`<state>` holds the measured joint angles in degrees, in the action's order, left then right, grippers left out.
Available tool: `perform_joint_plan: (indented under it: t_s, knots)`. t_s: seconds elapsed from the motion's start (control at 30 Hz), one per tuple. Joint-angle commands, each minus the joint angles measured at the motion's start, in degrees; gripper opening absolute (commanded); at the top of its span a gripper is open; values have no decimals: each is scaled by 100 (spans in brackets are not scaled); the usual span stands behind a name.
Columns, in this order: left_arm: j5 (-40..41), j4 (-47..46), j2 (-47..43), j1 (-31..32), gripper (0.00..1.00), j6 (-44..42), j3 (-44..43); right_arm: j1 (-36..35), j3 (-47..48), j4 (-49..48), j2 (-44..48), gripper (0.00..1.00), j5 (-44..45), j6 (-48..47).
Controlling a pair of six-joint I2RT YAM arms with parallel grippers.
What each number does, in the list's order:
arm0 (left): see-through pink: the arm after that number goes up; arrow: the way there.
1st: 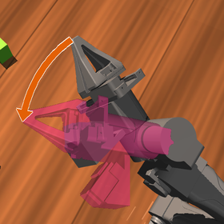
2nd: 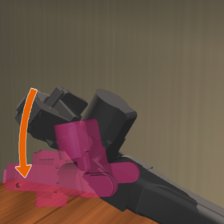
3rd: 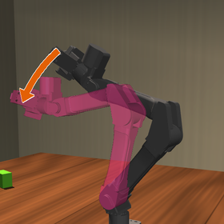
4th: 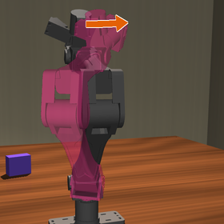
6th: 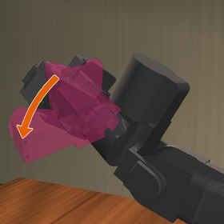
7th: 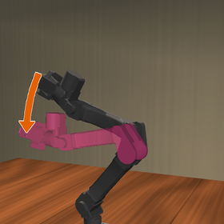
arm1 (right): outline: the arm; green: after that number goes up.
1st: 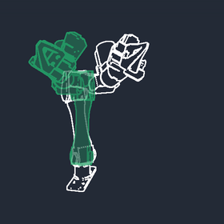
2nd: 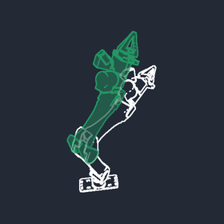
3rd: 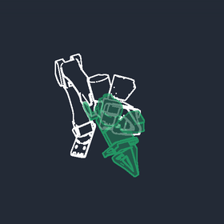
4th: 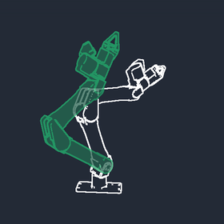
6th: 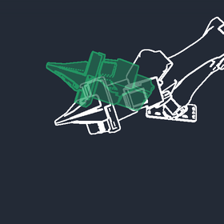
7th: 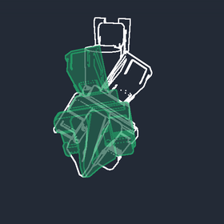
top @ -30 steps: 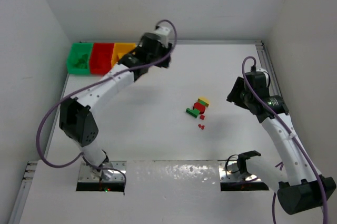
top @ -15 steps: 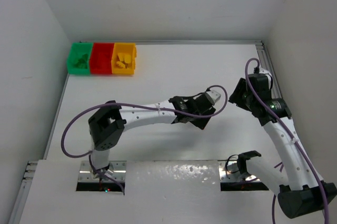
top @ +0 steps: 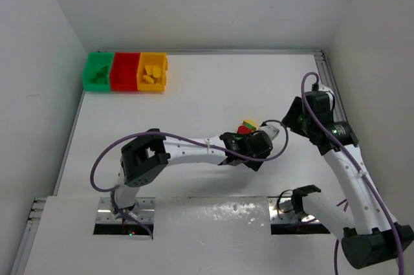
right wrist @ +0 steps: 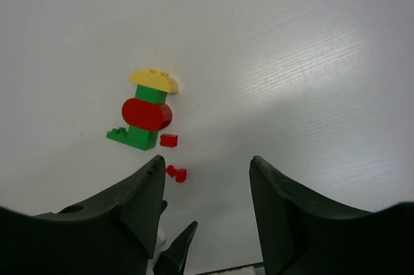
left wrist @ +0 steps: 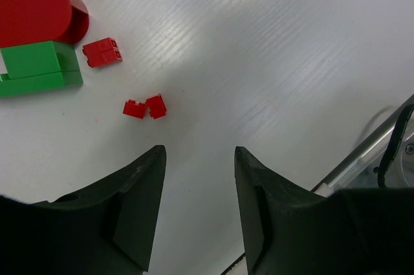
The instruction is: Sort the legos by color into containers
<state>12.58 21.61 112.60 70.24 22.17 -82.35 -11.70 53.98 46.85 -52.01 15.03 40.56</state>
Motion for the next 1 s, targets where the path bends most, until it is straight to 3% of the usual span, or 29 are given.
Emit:
perform_joint_plan:
  t_s: [0.0,0.37,0.63,0.97]
  knots:
    - [350,-306,61,-19,45,15,-1,10,-19,-62,77,55,62,14]
    - [500,-508,324,-10,43,-73,210,1,-89,-9,244,55,62,31]
    - [1105,-1044,552,-19,41,-433,175,1,-124,114,349,55,115,14]
    - [993,-1027,790,-19,37,-442,166,10,-89,158,393,55,141,-13]
